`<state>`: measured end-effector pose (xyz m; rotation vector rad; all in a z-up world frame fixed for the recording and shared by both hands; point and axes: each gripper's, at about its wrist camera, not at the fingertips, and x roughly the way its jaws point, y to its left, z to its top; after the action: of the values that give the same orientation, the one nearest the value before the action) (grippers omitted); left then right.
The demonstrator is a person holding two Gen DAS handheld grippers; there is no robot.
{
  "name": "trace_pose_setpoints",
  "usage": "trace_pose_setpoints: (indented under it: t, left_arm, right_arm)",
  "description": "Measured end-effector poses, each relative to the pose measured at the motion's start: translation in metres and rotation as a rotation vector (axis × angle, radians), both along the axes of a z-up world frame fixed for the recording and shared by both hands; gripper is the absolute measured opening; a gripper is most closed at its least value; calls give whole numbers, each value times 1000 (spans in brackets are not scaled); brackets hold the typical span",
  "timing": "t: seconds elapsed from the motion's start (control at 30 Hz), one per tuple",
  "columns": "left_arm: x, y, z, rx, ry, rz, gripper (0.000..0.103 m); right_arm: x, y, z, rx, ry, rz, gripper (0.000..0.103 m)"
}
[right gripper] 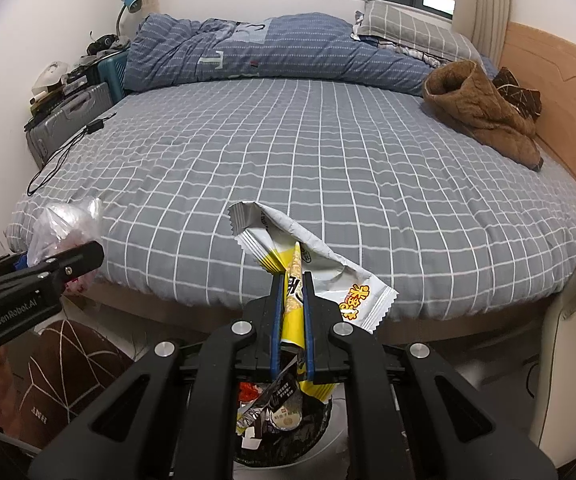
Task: Collect trash
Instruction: 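Lift the yellow wrapper and plastic bag and carry both to the bin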
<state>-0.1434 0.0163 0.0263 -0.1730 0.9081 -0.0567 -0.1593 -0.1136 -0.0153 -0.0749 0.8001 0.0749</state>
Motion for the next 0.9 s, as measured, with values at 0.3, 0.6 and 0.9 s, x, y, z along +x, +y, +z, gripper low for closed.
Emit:
trace_pose_setpoints:
  t: [0.3,0.6,0.9]
  left_arm:
    - [-20,-5,-26,15,29,-9,52]
    - [-33,0,-57,14,63,-2,52]
    - [-39,4,-94,9,103,-8,52]
  right_arm:
    - [-19,-1,-22,-2,30,-1,8]
    - [-23,4,-52,3,82,2,8]
    - [-24,14,-92,-6,150,16,8]
